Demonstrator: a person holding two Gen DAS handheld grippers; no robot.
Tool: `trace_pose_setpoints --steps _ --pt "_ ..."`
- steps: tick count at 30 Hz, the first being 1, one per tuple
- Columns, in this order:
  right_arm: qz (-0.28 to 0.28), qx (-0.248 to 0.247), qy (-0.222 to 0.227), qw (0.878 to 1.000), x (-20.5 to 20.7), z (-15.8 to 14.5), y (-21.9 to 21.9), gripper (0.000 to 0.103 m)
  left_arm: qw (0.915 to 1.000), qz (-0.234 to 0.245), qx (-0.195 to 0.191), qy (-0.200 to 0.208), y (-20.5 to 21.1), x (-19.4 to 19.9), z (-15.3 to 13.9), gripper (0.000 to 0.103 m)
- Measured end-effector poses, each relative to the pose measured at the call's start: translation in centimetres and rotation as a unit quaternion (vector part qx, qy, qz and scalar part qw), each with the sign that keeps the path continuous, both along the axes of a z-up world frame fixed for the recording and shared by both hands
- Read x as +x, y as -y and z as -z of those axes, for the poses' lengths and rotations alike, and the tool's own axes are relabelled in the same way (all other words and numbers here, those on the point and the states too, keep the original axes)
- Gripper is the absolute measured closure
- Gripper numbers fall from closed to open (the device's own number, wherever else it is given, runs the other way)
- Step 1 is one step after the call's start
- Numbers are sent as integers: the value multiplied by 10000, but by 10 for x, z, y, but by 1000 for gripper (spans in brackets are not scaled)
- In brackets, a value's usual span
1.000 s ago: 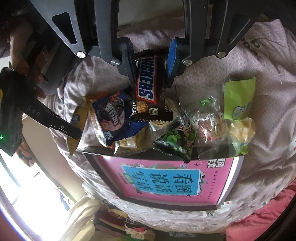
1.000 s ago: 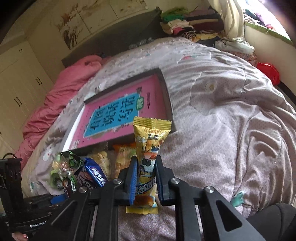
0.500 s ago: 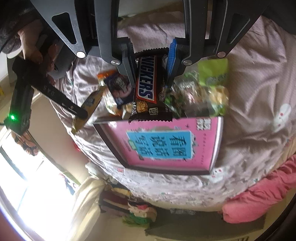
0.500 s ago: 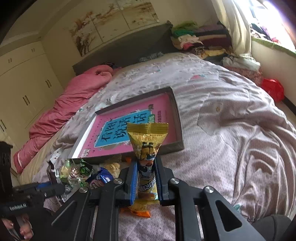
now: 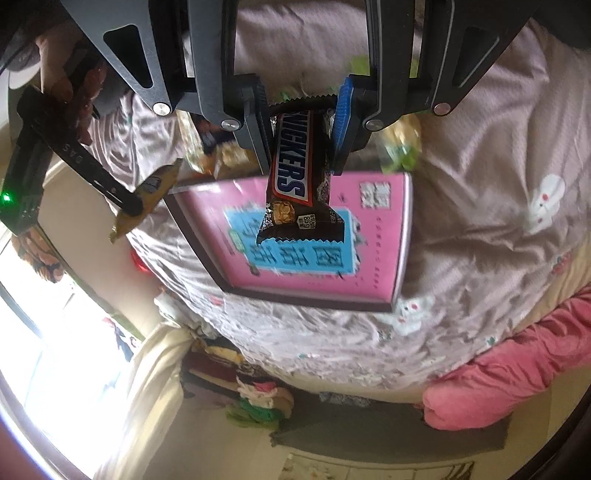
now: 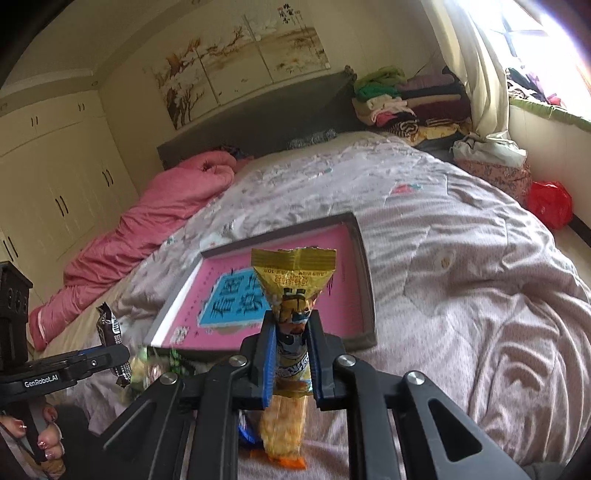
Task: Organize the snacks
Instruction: 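Lower the Snickers bar into the pink tray with the left tool while the right tool carries the yellow stick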
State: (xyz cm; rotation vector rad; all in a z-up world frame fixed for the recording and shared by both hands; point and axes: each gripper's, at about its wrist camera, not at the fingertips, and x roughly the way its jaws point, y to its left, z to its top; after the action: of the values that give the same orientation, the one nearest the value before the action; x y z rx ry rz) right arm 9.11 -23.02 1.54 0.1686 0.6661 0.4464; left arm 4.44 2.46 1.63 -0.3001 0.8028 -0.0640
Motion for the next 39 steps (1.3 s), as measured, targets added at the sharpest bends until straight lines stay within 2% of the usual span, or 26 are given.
trace_pose_setpoints --steps 8,16,22,30,39 --pt "169 33 229 9996 26 -7 -1 87 9995 -256 -168 5 -21 30 5 73" --pt "225 -247 349 9988 41 -1 -6 87 9994 -333 -15 -94 -23 52 16 73" --pt "343 -395 3 9986 55 17 -4 87 9993 -323 20 -195 -26 65 26 73" --pt "220 -728 15 9971 61 27 -17 87 9987 -301 33 -402 -28 82 38 73" --pt "128 -1024 -196 9945 70 47 -29 87 9978 -286 70 -588 -29 94 52 73"
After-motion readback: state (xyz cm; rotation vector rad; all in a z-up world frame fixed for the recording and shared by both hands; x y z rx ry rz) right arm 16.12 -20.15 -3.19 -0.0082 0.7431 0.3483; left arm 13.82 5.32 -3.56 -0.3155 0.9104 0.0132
